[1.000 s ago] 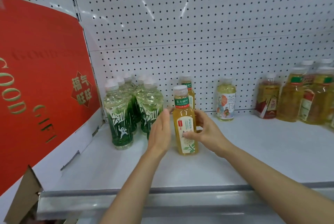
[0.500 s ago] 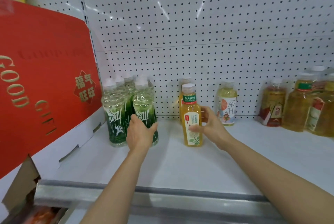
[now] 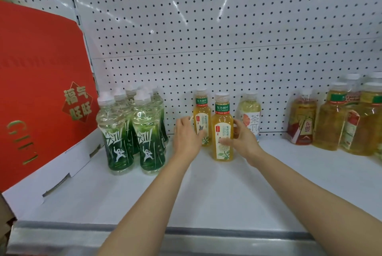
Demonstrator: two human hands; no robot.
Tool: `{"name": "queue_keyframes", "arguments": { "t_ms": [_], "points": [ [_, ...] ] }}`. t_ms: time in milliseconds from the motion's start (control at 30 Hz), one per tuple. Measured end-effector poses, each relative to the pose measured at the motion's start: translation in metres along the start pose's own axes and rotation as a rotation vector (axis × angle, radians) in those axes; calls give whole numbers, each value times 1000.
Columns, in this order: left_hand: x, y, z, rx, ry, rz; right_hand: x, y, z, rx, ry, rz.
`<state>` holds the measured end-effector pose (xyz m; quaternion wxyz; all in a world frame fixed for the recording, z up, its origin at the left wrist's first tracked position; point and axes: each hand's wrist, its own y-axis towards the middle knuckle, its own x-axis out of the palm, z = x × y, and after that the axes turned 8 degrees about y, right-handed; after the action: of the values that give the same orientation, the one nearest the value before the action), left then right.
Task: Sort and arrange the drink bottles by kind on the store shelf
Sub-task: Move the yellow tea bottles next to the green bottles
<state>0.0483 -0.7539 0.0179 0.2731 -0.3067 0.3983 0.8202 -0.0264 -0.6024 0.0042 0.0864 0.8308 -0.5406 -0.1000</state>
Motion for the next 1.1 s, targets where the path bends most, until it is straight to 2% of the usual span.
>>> {"name": "queue_keyframes", "arguments": {
  "t_ms": [67, 167, 267, 400, 533, 933, 1033, 1100],
  "points": [
    [22, 19, 2, -96, -24, -118, 2, 3, 3, 5, -17, 16],
    [45, 38, 2, -167, -112, -176, 9, 12, 9, -13, -95, 55],
    [56, 52, -1, -189, -201, -176, 18, 23, 14, -30, -175, 88],
    [63, 59, -12, -146, -186, -204, 22, 36, 17, -4, -217, 133],
    [59, 56, -26, -214, -175, -186, 26, 46, 16, 35, -262, 142],
    [54, 56, -43, -207, -141, -172, 55, 51, 12, 77, -186, 102],
    [52, 55, -44, -199, -157, -190, 58, 43, 10, 59, -277, 125],
    [48, 48, -41, -174, -151, -145, 54, 33, 10, 38, -371, 151]
  ]
}}
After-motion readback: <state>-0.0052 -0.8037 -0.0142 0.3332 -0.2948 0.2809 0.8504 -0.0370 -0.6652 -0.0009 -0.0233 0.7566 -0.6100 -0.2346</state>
